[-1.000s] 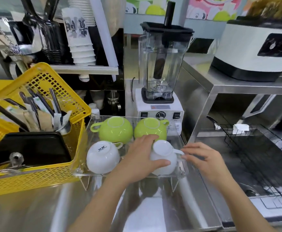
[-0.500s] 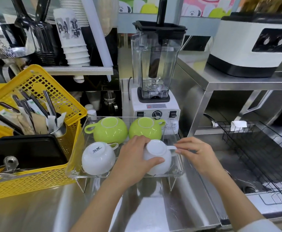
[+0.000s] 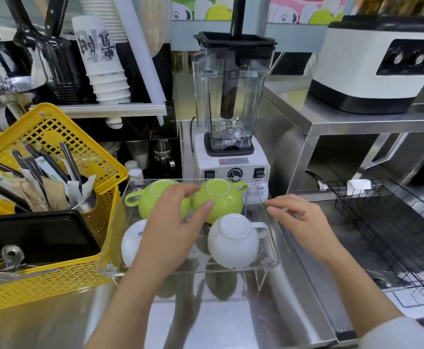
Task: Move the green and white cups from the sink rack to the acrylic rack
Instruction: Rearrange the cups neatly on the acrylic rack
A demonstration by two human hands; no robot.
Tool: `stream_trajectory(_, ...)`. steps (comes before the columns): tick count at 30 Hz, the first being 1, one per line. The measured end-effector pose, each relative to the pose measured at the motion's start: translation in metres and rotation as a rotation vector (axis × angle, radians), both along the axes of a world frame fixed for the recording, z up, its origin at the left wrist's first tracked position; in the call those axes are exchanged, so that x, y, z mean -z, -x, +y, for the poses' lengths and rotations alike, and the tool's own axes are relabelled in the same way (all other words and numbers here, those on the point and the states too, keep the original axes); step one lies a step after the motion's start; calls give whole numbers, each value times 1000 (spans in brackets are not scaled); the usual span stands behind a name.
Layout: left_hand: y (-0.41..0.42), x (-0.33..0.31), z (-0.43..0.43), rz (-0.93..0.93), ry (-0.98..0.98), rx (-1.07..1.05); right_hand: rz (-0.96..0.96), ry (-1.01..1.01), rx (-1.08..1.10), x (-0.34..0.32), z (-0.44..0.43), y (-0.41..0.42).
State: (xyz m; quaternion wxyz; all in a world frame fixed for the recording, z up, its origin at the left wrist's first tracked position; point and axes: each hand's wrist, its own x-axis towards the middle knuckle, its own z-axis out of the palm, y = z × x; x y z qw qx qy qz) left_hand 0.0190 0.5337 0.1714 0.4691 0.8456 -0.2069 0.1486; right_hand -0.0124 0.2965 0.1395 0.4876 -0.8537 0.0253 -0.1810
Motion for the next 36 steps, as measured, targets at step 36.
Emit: stream_trajectory(36, -94, 20, -36, 239, -644, 140, 194, 481, -7, 8, 1, -86)
